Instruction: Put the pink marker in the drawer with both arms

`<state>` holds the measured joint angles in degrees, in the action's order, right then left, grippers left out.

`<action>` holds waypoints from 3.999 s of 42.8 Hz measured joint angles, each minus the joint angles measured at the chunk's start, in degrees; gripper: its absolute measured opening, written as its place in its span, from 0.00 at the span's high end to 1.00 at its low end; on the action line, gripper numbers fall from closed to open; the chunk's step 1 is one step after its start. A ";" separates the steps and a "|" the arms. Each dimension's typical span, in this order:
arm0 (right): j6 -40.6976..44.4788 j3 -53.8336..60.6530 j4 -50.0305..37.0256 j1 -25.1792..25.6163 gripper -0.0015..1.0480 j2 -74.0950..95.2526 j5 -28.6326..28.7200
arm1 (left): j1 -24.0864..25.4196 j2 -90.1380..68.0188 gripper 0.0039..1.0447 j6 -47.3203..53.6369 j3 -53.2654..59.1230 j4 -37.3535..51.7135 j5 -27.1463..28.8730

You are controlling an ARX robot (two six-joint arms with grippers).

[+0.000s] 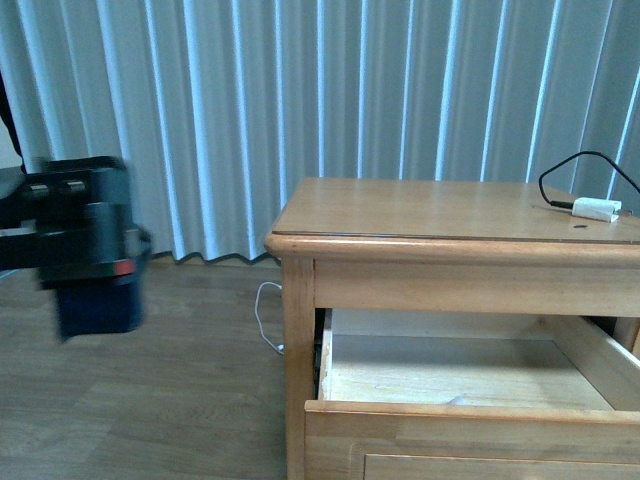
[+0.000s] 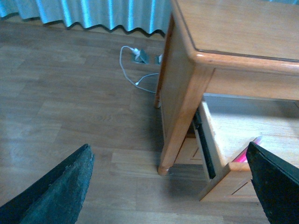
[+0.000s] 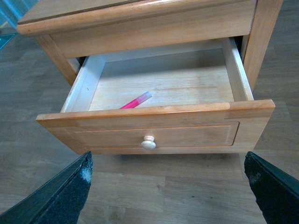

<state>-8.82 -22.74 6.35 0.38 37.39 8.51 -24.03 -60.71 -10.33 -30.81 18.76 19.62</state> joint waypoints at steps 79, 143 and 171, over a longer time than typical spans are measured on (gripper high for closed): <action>0.00 0.00 0.00 0.00 0.09 0.00 0.00 | 23.89 50.60 0.96 9.99 29.51 -8.44 -19.61; 10.47 -11.63 -35.06 -3.65 0.09 62.53 -8.92 | 23.89 60.46 0.06 10.08 29.51 -18.69 -19.63; 3.69 -35.10 -45.99 -3.58 0.09 85.83 -10.88 | 23.89 60.46 0.06 10.08 29.51 -18.69 -19.63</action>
<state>-5.13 -57.84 -39.64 -3.20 123.22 -2.37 -0.14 -0.25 -0.25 -1.30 0.08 -0.01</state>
